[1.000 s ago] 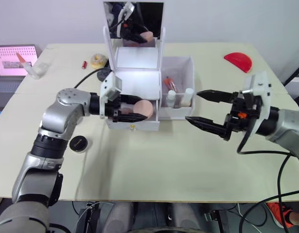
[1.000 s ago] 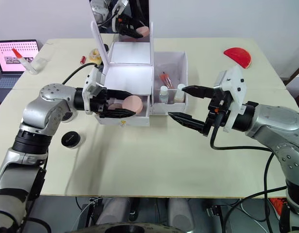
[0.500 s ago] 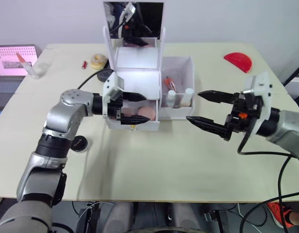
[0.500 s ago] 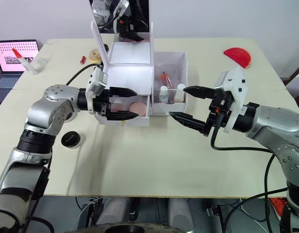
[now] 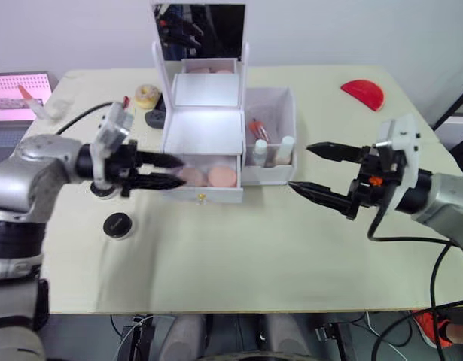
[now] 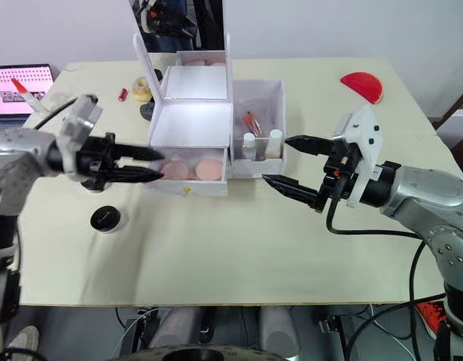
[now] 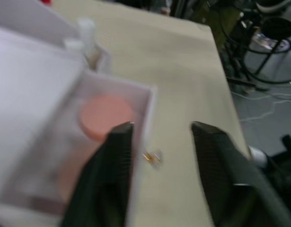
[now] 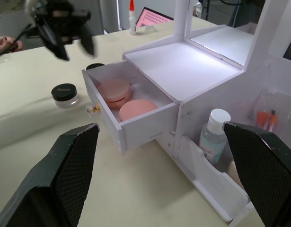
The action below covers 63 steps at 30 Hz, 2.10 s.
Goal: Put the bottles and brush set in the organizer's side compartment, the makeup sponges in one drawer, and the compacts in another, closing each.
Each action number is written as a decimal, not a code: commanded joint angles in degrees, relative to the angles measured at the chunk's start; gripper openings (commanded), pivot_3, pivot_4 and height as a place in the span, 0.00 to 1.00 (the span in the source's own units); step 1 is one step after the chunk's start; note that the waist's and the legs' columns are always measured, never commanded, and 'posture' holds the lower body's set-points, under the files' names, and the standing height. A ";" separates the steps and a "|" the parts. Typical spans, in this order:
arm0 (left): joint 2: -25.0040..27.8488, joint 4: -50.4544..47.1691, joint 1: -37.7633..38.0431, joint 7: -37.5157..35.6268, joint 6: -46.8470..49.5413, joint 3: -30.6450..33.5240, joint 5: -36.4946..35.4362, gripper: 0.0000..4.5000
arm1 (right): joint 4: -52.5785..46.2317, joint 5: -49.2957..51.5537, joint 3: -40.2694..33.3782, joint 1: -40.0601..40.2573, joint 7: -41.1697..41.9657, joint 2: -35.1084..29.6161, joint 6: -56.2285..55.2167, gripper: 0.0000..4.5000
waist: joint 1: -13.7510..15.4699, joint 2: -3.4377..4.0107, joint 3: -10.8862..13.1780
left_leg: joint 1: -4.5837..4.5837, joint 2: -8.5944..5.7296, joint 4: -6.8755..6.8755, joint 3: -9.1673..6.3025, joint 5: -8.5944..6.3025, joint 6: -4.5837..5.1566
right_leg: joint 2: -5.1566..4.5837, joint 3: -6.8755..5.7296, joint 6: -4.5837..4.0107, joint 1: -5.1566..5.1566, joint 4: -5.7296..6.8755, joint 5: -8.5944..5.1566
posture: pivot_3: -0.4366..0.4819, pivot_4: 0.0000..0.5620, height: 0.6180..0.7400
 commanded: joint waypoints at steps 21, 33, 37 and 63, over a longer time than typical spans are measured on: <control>-13.93 10.08 -4.22 20.87 -18.31 -7.29 21.22 0.00 | -2.71 1.90 -2.58 -0.02 -1.21 -0.69 -0.09 1.00 | 0.20 -0.02 0.00 | -0.01 -0.02 0.03 0.00 0.00 0.00 | 0.00 -0.01 0.00 0.02 0.00 0.00 | 0.48 0.27 1.00; -18.33 14.79 -7.32 22.89 -21.27 -7.27 23.91 0.00 | -3.16 2.70 -2.66 0.47 -1.60 -0.93 0.05 1.00 | 1.10 -0.02 0.00 | -0.03 -0.04 0.17 -0.01 0.00 0.00 | -0.01 -0.04 0.02 0.05 0.06 0.01 | 0.48 0.27 1.00; -17.93 14.23 -7.07 22.33 -20.76 -7.00 23.54 0.00 | -3.19 2.79 -2.77 0.69 -1.60 -1.02 0.11 1.00 | 1.31 -0.03 0.00 | -0.03 -0.04 0.17 -0.01 0.00 0.00 | -0.01 -0.04 0.02 0.05 0.06 0.01 | 0.48 0.27 1.00; 9.89 48.92 21.65 23.85 -35.25 31.71 16.03 0.98 | 16.32 -17.34 -44.06 57.86 11.25 18.65 -20.64 1.00 | 1.36 -0.14 -0.10 | 0.87 0.08 -0.41 0.20 -0.06 0.02 | -0.23 0.23 -0.27 0.67 -0.26 -0.19 | 0.48 0.27 1.00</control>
